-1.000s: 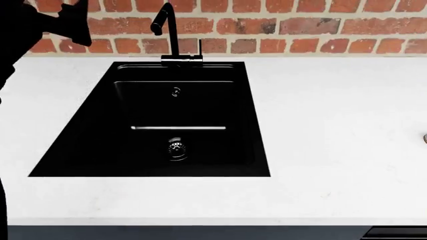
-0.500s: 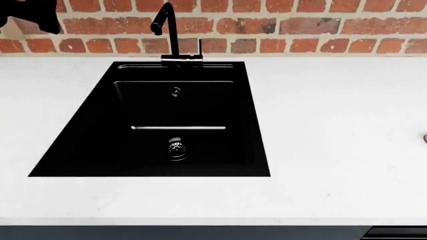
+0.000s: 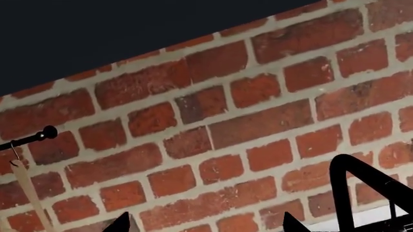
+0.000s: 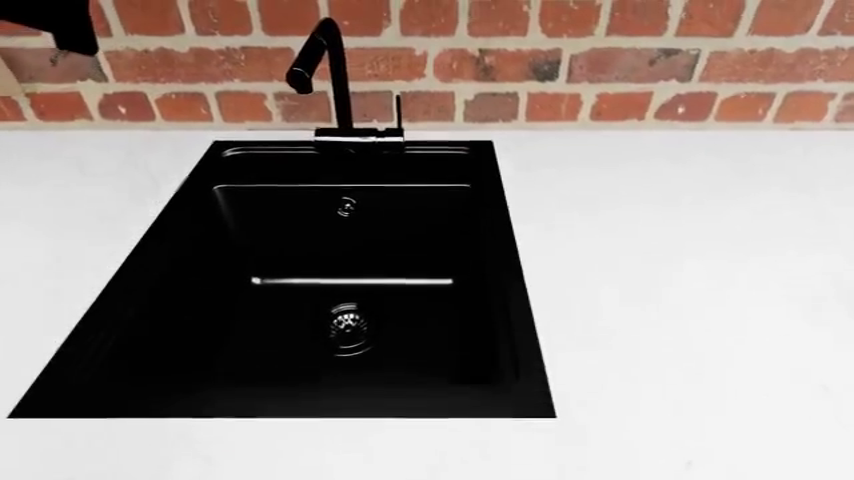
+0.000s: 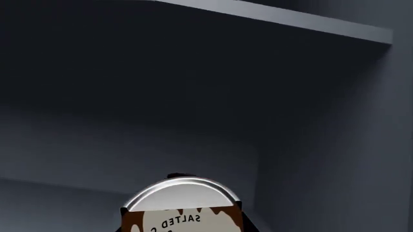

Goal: Pick the cans from the counter and place them in their designated side in the cabinet.

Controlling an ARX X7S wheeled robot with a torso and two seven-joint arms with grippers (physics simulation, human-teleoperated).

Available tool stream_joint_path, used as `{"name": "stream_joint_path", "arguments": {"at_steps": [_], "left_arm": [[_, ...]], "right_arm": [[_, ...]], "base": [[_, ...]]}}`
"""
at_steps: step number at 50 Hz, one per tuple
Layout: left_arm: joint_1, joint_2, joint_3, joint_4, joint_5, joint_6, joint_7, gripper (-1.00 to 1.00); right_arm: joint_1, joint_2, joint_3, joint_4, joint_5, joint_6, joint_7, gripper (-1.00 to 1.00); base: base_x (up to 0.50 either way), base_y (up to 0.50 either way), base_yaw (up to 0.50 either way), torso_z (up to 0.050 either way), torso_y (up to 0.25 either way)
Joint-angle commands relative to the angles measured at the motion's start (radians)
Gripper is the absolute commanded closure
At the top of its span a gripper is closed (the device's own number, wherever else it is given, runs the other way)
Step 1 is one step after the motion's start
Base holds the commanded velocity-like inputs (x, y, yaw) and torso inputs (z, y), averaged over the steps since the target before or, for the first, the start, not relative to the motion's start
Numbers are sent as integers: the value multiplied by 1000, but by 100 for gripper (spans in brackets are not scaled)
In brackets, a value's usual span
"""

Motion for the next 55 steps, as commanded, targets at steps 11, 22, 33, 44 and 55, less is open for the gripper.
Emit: {"name": "stream_joint_path", "arguments": {"at_steps": [11, 22, 33, 44, 55], "left_arm": [[-12, -11, 1, 19, 1, -20, -4, -100], [-20, -11, 1, 12, 2, -19, -5, -100], [-22, -10, -1, 10, 1, -16, -9, -100], [-20, -12, -2, 13, 2, -17, -14, -100], [-19, -6, 5, -3, 13, -5, -26, -100]], "right_arm": [[8, -5, -3, -75, -36, 26, -23, 100], [8, -6, -4, -60, -31, 12, -14, 100], [8, -3, -4, -50, -24, 13, -7, 100], [8, 7, -6, -23, -28, 14, 13, 100], [8, 50, 6, 74, 89, 47, 186, 100]], "base": [[262, 0, 0, 0, 2], [268, 0, 0, 0, 1], [270, 0, 0, 0, 1], [74, 0, 0, 0, 2], [0, 0, 0, 0, 0]]}}
